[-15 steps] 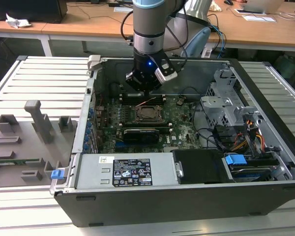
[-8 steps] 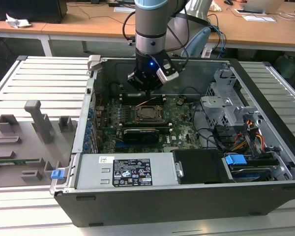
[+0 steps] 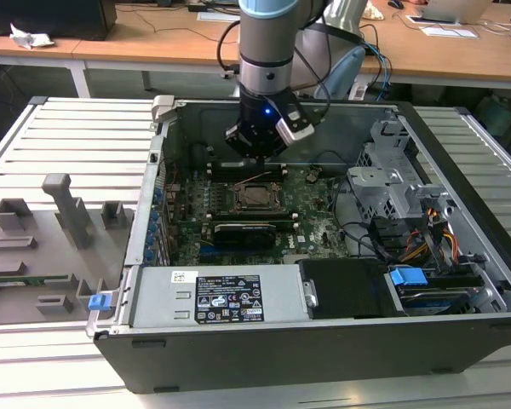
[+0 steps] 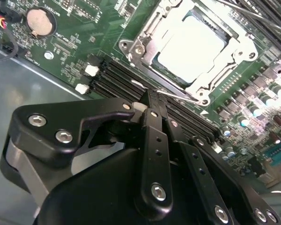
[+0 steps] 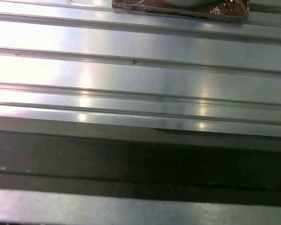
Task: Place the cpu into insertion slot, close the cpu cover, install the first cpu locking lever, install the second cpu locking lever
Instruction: 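Install the first cpu locking lever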
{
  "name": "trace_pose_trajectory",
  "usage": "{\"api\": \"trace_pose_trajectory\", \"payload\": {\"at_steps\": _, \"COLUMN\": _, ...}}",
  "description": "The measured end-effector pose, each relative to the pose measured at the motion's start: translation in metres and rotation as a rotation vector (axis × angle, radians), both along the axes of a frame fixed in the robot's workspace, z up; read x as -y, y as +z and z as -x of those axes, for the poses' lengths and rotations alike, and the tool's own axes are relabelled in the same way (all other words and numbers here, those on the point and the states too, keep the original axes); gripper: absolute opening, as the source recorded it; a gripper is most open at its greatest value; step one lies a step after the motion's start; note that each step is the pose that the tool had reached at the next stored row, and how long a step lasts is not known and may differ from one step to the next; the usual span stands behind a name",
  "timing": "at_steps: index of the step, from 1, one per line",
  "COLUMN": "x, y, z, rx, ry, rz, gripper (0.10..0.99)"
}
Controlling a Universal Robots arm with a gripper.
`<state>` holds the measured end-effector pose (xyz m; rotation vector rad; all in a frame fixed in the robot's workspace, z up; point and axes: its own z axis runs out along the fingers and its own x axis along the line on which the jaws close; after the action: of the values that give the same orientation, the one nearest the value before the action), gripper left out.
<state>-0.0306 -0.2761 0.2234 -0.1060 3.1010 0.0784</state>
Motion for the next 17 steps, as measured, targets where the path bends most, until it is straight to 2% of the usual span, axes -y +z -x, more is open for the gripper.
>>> {"api": "trace_pose_trajectory", "payload": {"at_steps": 7, "x": 0.0, "y": -0.004, "z": -0.0042, "rx": -0.0004, "ry": 0.0, "rz": 0.0, "gripper": 0.106}}
{"api": "trace_pose_trajectory", "payload": {"at_steps": 13, "x": 0.0021, "y": -0.0096, "z": -0.0055, "rx": -0.0008, "ry": -0.001, "rz": -0.016, "gripper": 0.106}}
{"api": "trace_pose_trajectory", "payload": {"at_steps": 17, "x": 0.0032, "y": -0.0122, "z": -0.0059, "rx": -0.0016, "ry": -0.002, "rz": -0.018, "gripper": 0.106}}
